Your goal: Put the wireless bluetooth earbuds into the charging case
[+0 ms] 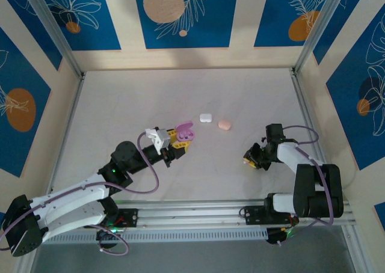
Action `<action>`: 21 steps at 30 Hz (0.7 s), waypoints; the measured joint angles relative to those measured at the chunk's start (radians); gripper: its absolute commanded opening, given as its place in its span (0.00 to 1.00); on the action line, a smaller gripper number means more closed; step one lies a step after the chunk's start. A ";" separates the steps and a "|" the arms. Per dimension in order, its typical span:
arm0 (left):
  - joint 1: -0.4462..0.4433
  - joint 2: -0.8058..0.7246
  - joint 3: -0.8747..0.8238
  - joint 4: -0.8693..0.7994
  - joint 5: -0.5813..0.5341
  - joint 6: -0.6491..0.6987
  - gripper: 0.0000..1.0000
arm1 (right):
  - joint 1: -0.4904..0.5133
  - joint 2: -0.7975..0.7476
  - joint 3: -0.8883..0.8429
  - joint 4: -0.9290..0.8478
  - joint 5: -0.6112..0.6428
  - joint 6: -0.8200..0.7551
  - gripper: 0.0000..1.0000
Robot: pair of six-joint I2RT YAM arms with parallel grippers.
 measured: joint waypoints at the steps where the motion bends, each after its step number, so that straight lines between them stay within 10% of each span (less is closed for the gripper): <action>1: 0.000 0.000 0.000 0.000 0.000 0.000 0.31 | 0.000 0.002 0.000 0.000 -0.002 0.000 0.26; 21: 0.000 0.000 0.000 0.000 0.000 0.000 0.32 | 0.001 -0.002 0.002 0.014 -0.041 -0.014 0.22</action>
